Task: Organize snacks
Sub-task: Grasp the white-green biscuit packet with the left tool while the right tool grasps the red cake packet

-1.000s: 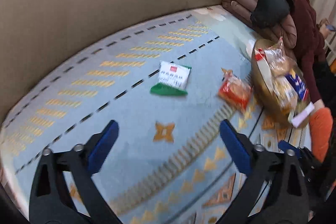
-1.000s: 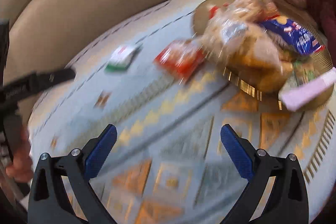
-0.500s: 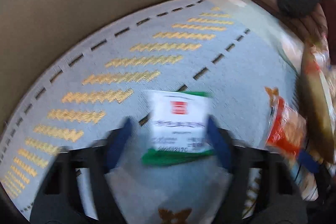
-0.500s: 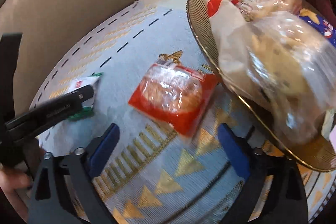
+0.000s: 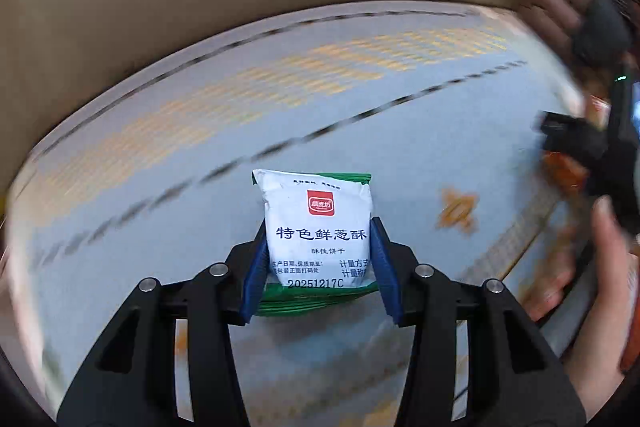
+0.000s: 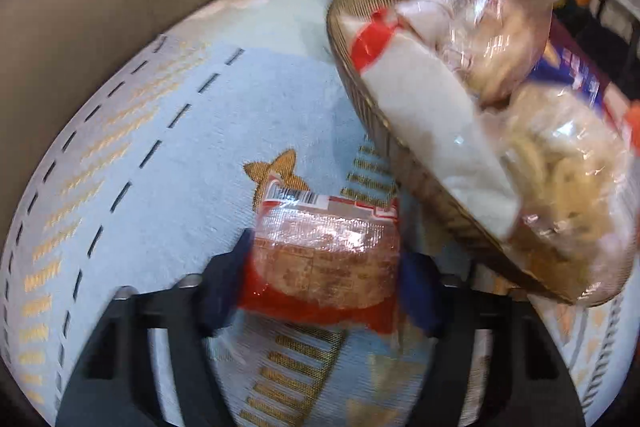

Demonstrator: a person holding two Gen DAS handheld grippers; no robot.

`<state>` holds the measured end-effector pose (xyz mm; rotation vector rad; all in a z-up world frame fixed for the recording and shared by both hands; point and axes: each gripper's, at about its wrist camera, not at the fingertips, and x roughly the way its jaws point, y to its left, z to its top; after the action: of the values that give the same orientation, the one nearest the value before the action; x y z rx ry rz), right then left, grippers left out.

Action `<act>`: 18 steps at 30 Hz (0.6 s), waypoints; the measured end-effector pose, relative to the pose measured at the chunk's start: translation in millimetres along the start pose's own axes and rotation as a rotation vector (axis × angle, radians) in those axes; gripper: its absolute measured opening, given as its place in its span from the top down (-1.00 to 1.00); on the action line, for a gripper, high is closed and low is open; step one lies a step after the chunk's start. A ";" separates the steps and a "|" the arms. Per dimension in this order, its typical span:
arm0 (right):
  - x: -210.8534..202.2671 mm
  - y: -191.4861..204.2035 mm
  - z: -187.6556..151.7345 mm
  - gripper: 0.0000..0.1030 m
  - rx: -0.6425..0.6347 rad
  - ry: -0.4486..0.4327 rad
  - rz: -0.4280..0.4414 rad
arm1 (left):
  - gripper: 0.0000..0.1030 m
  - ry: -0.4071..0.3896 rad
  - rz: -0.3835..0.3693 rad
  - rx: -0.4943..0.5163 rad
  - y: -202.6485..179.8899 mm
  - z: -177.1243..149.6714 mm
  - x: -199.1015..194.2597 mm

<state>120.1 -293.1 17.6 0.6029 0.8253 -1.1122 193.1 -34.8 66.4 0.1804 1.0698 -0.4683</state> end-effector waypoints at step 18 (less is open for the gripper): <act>-112.1 -110.0 -186.7 -0.41 -1.103 0.146 0.530 | 0.09 0.166 0.078 -0.091 -55.1 -165.0 -95.8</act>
<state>-57.1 -126.2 1.1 -0.0545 1.1622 -0.0392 -1.5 3.1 76.1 0.1817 1.2392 -0.3383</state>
